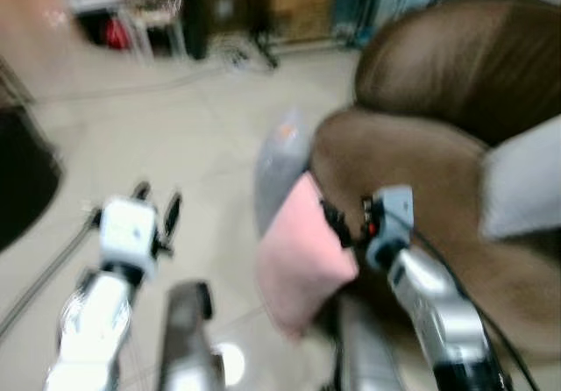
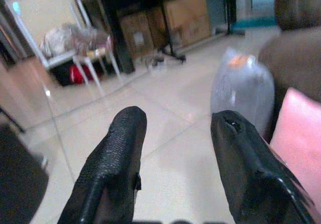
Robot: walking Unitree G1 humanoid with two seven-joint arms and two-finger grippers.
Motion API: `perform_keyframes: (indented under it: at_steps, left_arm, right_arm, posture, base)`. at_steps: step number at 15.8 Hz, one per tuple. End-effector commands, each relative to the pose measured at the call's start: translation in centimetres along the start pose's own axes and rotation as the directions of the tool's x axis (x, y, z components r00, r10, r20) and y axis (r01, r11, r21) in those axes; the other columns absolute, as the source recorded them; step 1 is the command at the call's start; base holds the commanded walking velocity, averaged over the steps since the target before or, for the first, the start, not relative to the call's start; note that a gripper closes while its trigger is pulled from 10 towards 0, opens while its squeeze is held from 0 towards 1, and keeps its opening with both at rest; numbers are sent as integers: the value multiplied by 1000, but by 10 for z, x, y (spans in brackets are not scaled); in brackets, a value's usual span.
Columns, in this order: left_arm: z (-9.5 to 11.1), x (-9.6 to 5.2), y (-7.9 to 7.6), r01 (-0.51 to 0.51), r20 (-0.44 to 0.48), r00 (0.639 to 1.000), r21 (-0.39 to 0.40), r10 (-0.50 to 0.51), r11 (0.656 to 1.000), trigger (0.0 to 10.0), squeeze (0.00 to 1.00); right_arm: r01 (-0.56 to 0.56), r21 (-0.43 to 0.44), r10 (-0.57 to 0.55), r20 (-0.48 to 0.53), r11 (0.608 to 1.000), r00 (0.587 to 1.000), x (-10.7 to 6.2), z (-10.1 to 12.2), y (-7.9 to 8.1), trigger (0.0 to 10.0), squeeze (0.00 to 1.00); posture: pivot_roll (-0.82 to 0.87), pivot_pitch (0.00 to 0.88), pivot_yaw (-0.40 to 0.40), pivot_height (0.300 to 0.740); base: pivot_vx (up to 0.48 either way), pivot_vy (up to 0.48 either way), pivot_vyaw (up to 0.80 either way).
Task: Move the pillow to the sofa from floor
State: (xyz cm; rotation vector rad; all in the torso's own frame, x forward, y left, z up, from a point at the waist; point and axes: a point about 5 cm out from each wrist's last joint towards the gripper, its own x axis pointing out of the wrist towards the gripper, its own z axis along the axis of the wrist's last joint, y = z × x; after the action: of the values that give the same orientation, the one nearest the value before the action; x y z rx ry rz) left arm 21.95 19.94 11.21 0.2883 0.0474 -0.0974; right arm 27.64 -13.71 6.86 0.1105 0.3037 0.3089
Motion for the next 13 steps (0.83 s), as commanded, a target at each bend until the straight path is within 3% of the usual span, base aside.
perform_keyframes:
  at_steps: [1, 2, 3, 5, 11, 12, 13]
  left_arm:
    - [7, 6, -1, 20, 31, 999, 22, -20, 1000, 10000, 0]
    - [5, 8, -4, 41, 25, 999, 25, -41, 999, 10000, 0]
    - [3, 11, -6, 60, 21, 998, 24, -61, 998, 10000, 0]
    - [2, 14, -8, 102, 15, 995, 27, -102, 994, 10000, 0]
    - [1, -2, -12, 208, -11, 978, 23, -208, 978, 10000, 0]
    - [2, -5, -12, 219, -15, 976, 27, -218, 975, 10000, 0]
    - [2, -6, -12, 222, -16, 975, 29, -222, 975, 10000, 0]
  right_arm:
    - [65, -26, -66, -36, 998, 997, 3, -7, -6, 10000, 0]
    - [108, -19, -109, -84, 994, 990, 7, -16, -11, 10000, 1000]
    - [99, 11, -97, -107, 995, 989, 13, -21, -9, 10000, 1000]
    - [84, -18, -86, -185, 996, 979, 24, -32, -4, 10000, 1000]
    - [86, -36, -93, -323, 996, 942, 38, -61, 8, 10000, 1000]
    - [85, -34, -92, -330, 996, 939, 39, -64, 11, 10000, 686]
    - [85, -32, -91, -332, 996, 939, 39, -65, 12, 10000, 686]
  posture:
    - [-13, 0, -29, 496]
    - [-15, 0, -23, 496]
    - [-16, 0, -20, 496]
    - [-11, 10, -24, 496]
    - [4, 137, -38, 496]
    - [6, 158, -41, 496]
    - [6, 158, -41, 496]
  base:
    - [0, 0, 0]
    - [0, 0, 0]
    - [0, 0, 0]
    - [0, 0, 0]
    - [0, 0, 0]
    - [0, 0, 0]
    - [0, 0, 0]
